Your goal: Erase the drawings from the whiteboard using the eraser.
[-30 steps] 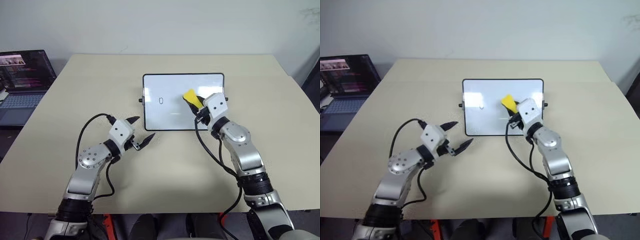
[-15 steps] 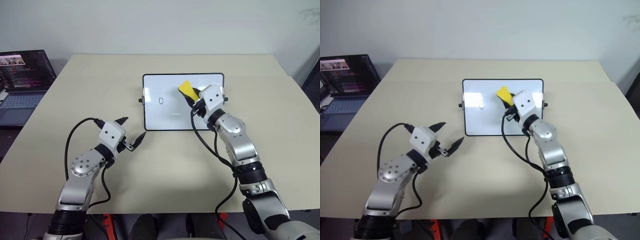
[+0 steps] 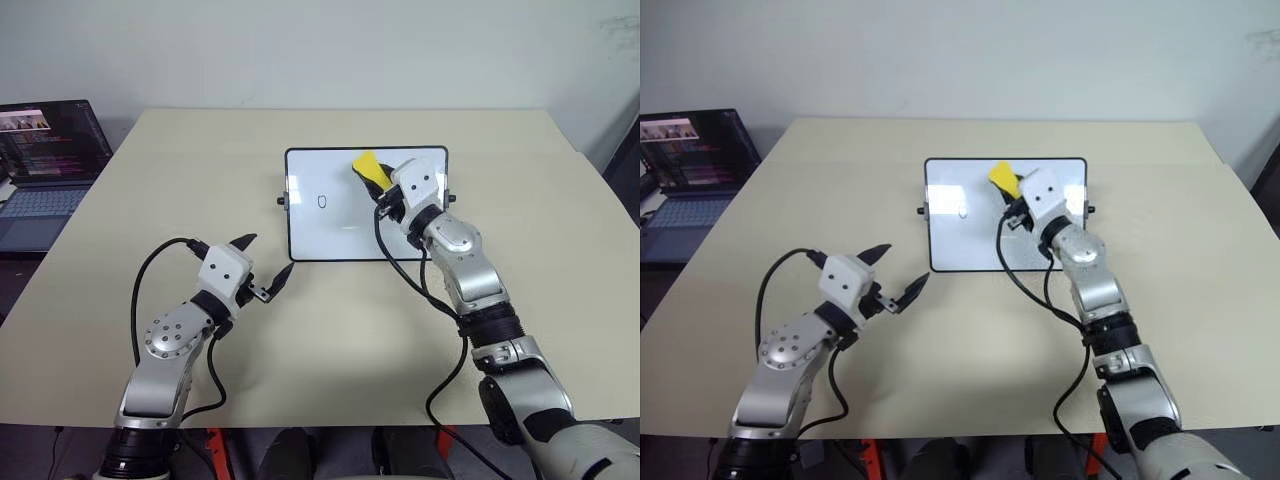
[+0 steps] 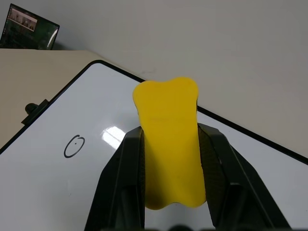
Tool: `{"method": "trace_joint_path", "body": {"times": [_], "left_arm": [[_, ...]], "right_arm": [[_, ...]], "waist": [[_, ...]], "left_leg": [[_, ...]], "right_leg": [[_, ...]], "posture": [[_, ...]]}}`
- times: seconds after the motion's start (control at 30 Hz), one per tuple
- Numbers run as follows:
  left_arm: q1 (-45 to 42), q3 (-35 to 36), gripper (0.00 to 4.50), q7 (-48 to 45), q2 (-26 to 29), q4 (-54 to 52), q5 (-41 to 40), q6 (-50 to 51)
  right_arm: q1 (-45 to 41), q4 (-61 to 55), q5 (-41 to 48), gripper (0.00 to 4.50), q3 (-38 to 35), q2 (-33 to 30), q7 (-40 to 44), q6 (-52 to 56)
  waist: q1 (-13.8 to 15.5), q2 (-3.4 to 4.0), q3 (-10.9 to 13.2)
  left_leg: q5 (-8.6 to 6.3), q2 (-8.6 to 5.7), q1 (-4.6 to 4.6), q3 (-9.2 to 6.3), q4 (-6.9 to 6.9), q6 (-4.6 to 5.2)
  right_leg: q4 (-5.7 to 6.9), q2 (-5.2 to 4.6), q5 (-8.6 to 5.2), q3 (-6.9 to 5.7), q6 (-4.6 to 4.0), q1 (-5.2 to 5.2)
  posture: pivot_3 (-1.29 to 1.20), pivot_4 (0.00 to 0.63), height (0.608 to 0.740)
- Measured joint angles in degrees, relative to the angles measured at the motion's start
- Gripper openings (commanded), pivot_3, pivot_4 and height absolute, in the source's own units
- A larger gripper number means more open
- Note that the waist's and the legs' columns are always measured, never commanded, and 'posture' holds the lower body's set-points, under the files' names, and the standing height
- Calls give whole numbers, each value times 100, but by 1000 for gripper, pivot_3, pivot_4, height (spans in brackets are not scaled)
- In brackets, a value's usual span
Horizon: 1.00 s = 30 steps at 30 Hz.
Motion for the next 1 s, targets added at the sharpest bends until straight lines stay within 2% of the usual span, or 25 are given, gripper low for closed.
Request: {"method": "trace_joint_path", "body": {"times": [0.2,0.73,1.0], "left_arm": [[251,91,4500,128,-53,0,6,-57],[241,103,4500,230,-70,25,11,-150],[111,101,4500,225,-80,58,11,-150]], "right_arm": [[-519,893,-146,1228,27,206,-57,-562],[-1191,3020,-575,1228,332,670,-288,-1452],[-1328,3437,-789,1228,463,764,-396,-1696]], "waist": [[1,1,0],[0,1,1],[-6,1,0]], "left_leg": [[0,1,0,0,-3,0],[0,1,-1,1,-3,0],[0,2,8,1,0,-1]], "right_leg": [[0,0,0,-1,0,-2],[0,0,0,0,0,-3],[9,0,1,0,-2,2]], "posture": [[0,150,740],[0,150,740],[0,150,740]]}}
